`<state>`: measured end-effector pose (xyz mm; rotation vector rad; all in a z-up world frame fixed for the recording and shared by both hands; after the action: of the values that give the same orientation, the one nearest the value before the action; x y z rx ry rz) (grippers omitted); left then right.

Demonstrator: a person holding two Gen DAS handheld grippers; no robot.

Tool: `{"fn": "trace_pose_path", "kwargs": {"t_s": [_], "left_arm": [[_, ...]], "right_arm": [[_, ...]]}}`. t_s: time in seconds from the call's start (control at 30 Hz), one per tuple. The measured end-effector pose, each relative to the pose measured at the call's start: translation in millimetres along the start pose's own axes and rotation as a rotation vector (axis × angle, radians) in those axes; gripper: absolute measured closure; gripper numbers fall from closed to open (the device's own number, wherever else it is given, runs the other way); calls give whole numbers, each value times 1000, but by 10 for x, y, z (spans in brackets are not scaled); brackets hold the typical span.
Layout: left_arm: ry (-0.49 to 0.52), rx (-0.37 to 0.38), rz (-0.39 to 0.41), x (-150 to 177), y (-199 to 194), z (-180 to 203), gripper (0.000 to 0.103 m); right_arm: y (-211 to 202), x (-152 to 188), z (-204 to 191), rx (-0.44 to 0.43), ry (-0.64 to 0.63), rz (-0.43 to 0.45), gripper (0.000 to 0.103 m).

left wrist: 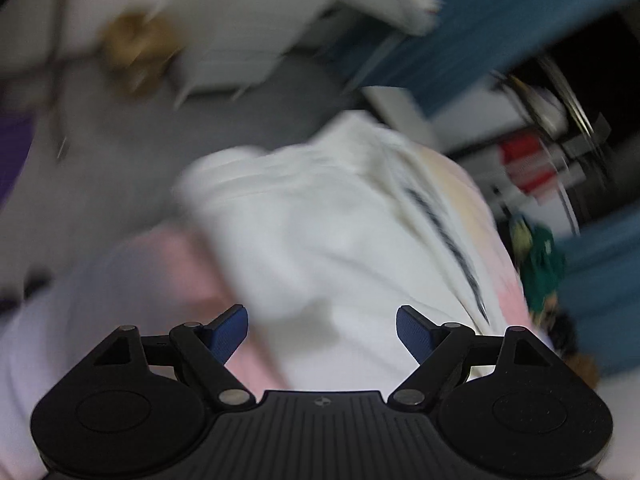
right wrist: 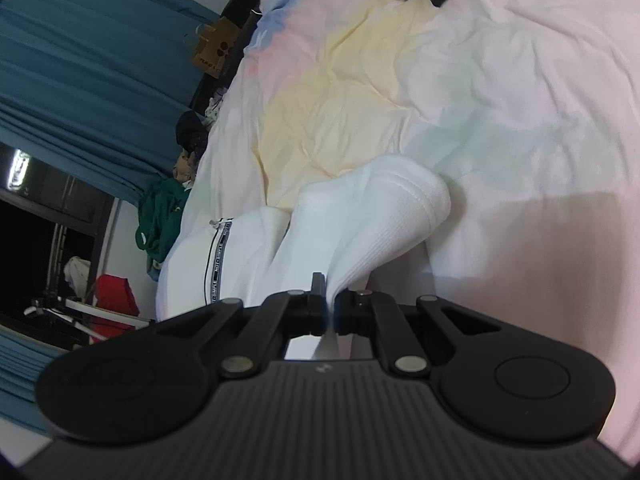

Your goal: Fold clothes

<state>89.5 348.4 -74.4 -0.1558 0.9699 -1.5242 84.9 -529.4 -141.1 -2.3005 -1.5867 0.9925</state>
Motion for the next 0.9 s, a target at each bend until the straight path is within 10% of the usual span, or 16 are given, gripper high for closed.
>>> {"fn": "trace_pose_path", "kwargs": {"t_s": [0.23, 0.43, 0.53, 0.9], "left_arm": [[-355, 69, -86, -18, 409, -295, 20], [-328, 145, -25, -116, 363, -76, 53], [-292, 162, 4, -196, 179, -15, 97], [-195, 238, 77, -476, -620, 202, 101]], "right_arm": [[-23, 7, -53, -22, -22, 8, 97], [-66, 2, -204, -60, -85, 44, 97], [-119, -18, -297, -80, -121, 75, 97], [-520, -257, -415, -155, -99, 132, 98]]}}
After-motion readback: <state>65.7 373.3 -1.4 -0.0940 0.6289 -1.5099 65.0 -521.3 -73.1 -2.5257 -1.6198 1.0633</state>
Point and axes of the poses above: each gripper's, at about its wrist camera, not at the fingertips, and y roughly the way its jaws point, z to its right, x to its underside, the point moved 9 cm from there along y, roughly the way its jaws point, and after that the axes turned 15 degrees about z, right-handed, at the moved point
